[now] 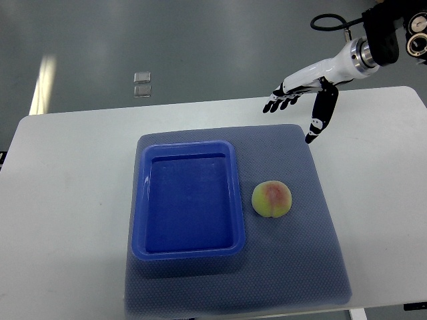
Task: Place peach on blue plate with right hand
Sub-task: 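Move the right hand over the peach beside the blue tray, then lower the right hand and close its fingers around the peach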
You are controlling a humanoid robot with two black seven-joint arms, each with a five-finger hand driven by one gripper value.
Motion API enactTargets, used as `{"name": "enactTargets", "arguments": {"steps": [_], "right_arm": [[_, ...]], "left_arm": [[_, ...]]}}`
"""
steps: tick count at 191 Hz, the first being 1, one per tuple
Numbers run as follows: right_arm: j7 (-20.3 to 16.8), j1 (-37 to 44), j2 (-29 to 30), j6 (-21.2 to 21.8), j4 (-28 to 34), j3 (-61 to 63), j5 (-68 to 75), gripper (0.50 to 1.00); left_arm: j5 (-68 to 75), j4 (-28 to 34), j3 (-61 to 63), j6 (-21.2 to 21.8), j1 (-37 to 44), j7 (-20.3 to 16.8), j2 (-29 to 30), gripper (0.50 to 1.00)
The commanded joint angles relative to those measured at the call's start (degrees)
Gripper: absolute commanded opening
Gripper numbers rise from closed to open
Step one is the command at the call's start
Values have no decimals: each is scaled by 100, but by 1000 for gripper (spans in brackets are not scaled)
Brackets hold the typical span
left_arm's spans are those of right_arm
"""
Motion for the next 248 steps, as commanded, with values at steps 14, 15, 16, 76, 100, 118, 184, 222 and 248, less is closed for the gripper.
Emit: {"name": "enactTargets", "arguments": {"steps": [14, 15, 16, 76, 100, 118, 184, 222, 248], "right_arm": [[46, -344, 2, -1, 123, 53, 317, 928], [46, -344, 2, -1, 123, 53, 317, 928], [46, -344, 2, -1, 123, 53, 317, 928], [63, -1566, 37, -767, 149, 616, 379, 928], [63, -1839, 29, -794, 149, 809, 379, 928], [81, -2137, 20, -802, 149, 1107, 396, 930], [134, -3095, 20, -873, 149, 1749, 370, 928], [327, -3728, 152, -1145, 123, 2224, 299, 928], [450, -3974, 169, -1295, 96, 2277, 185, 930]], "left_arm": [[1, -4, 0, -4, 0, 1, 0, 1000], [1, -4, 0, -4, 0, 1, 0, 1000], [1, -4, 0, -4, 0, 1, 0, 1000], [1, 5, 0, -4, 0, 1, 0, 1000], [1, 5, 0, -4, 0, 1, 0, 1000], [1, 5, 0, -4, 0, 1, 0, 1000], [1, 22, 0, -4, 0, 1, 0, 1000], [1, 22, -9, -4, 0, 1, 0, 1000], [1, 31, -9, -4, 0, 1, 0, 1000]]}}
